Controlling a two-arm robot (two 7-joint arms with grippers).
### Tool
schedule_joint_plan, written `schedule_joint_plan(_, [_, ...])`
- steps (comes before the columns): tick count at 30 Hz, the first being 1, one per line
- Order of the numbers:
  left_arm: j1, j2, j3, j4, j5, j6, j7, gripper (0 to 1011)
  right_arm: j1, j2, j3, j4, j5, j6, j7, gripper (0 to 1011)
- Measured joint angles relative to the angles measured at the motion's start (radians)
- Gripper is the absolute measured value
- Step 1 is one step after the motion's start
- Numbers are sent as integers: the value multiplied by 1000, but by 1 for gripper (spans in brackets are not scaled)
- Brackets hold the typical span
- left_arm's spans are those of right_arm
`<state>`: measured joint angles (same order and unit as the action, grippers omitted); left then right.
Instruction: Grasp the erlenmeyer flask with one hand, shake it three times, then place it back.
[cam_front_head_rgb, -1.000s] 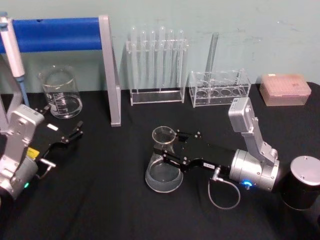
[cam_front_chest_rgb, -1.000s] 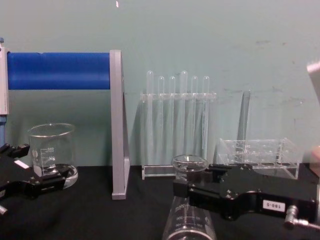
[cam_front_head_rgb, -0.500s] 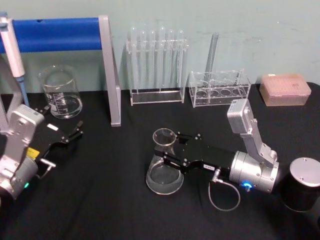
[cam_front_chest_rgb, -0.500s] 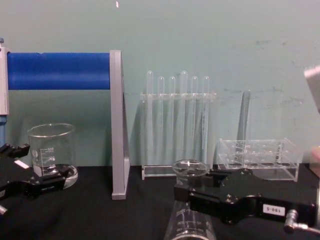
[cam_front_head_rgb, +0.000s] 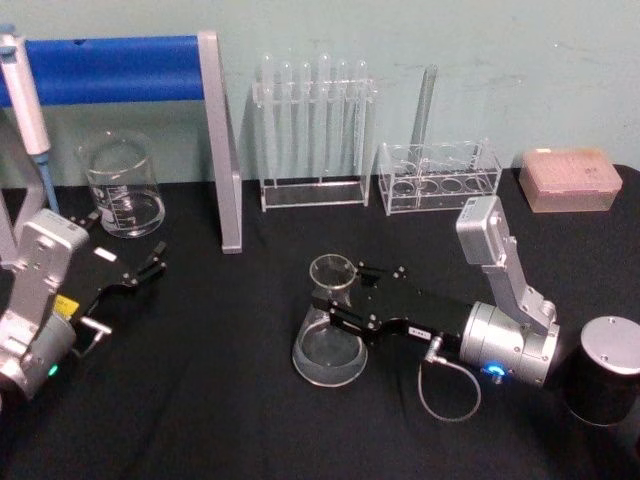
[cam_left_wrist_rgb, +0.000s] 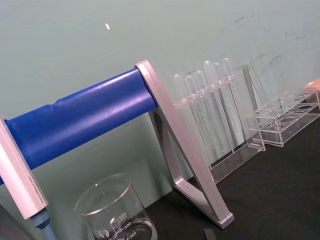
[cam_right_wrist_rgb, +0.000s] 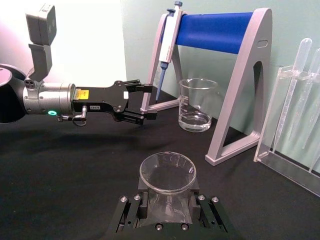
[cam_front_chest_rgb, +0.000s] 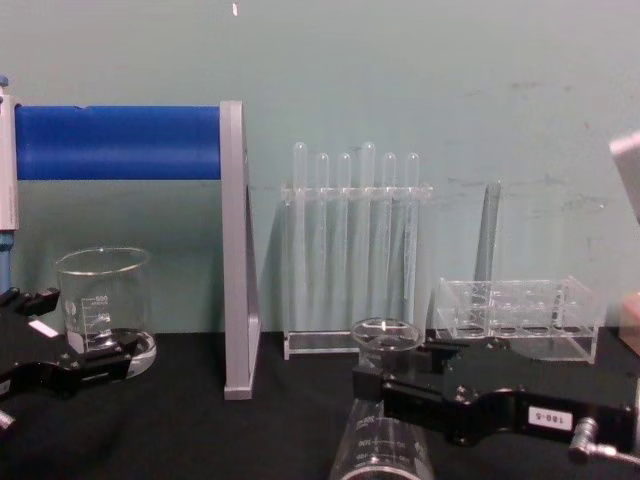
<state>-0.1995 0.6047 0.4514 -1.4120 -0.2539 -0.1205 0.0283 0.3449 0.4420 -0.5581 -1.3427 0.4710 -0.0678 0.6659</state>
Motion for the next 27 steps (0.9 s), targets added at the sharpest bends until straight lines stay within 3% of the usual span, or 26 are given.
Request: schedule_joint_plan(27, [0, 0, 0, 0, 0, 0, 0, 1001, 1, 1, -1, 2, -1, 1, 3, 456])
